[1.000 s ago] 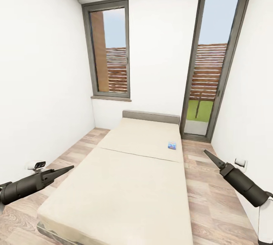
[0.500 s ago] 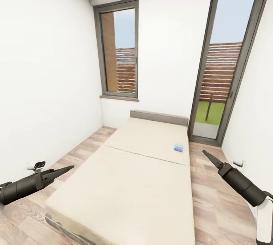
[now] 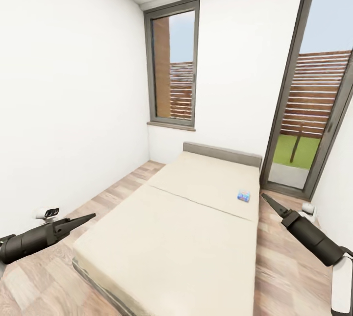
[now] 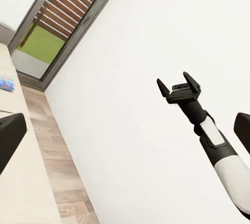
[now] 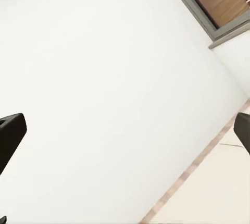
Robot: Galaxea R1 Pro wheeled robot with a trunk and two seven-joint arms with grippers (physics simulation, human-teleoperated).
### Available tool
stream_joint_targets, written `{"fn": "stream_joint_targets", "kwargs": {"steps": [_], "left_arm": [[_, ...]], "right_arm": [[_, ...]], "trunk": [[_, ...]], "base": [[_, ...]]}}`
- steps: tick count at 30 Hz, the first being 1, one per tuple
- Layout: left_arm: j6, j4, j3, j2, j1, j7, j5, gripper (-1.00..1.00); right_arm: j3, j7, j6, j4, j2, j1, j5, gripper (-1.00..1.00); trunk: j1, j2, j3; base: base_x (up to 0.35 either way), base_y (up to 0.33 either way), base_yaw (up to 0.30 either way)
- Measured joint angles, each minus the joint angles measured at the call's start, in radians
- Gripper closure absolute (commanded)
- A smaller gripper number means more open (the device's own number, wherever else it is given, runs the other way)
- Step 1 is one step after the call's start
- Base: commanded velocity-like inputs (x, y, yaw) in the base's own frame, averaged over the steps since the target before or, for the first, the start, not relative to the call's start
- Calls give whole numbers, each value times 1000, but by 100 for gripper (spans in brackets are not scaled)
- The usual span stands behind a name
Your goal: Put all the toys in the child's room - the three board games (two on the bed and one on the table), the two jigsaw puzzles on the table, and the tennis ball on the table - inside the toy box on the table in the child's room.
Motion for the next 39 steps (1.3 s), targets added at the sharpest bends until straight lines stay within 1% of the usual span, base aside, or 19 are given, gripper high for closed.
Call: {"fn": "stream_joint_targets", "kwargs": {"steps": [7,27,39], "left_arm": [[0,0,0,0,0,0,0,-100],[0,0,0,0,0,0,0,-100],[0,0,0,0,0,0,-1,-100]], "right_arm": [[0,0,0,0,0,0,0,-100],[0,3,-2,0,0,0,0,-100],[0,4,-2,0,1,0,0,-100]], "trunk": [[0,0,0],[0,0,0],[0,0,0]], "base": [[-59,-221,288],[-5,-87,288],[-145,-69,288]]}}
